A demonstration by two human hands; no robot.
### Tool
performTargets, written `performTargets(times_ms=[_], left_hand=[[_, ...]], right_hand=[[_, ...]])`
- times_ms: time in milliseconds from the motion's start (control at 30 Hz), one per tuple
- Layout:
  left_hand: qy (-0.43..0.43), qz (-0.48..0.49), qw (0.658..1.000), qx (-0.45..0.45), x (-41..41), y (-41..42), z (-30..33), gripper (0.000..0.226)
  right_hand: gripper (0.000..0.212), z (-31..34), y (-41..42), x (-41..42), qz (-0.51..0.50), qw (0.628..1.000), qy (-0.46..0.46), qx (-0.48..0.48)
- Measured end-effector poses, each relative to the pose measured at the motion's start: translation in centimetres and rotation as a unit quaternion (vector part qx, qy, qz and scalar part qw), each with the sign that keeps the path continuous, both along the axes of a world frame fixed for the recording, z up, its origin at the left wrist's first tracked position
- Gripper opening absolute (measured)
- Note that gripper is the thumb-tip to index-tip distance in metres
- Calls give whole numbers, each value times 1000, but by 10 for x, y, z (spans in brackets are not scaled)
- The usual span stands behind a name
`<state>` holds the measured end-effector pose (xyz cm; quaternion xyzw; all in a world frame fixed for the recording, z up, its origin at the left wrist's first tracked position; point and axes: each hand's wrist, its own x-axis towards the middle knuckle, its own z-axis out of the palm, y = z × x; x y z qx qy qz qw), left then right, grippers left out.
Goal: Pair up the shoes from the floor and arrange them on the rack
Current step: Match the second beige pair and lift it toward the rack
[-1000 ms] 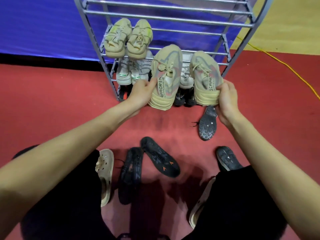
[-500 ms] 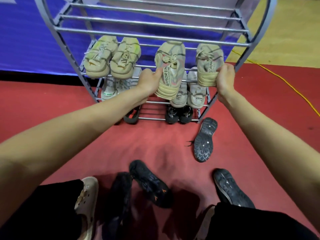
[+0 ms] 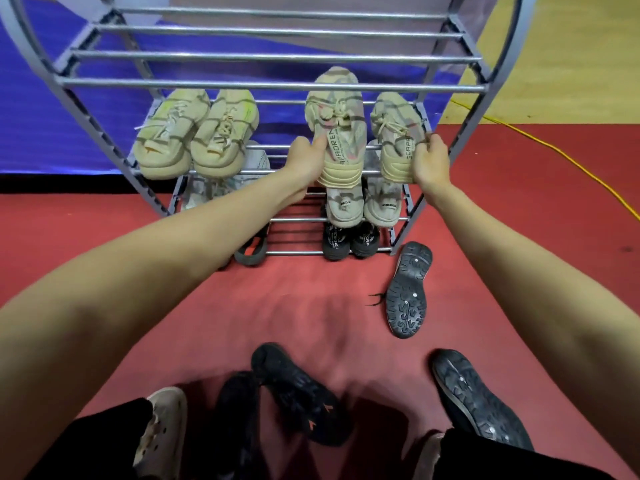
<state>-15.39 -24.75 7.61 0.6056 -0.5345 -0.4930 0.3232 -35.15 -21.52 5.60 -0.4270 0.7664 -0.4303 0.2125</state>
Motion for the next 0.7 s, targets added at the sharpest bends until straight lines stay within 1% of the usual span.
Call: performTargets(times_ms=[67,100,200,267,300,367,433,567,700], left_hand=[[32,-17,999,17,-8,-3,1,55],[41,-26,999,19,-11,-6,0,51],[67,-41,997,28,-19,-14,2,44],[79,-44,995,40,-23,-20,2,43],[73,-49,995,43,-24,-23,1,44],[52,-60,996,45,-27,-26,-2,44],[49,-69,995,49,-31,-27,-4,43],[99,-47,992,66,-40,-24,-5,31],[120,-24,990,76,-45,-22,-8,32]], right_hand=[[24,0,7,-2,38,998,40,3],[26,-1,10,-3,66,996,59,8],[58,-4,20,-6,145,983,104,34],[70,-10,24,-11,172,974,141,47],[72,-12,25,-14,181,969,157,55],[71,-14,24,-19,193,962,179,66],[71,-13,22,-21,199,961,179,73],[69,-12,20,-19,199,961,173,84],[58,-15,20,-17,192,958,189,97]])
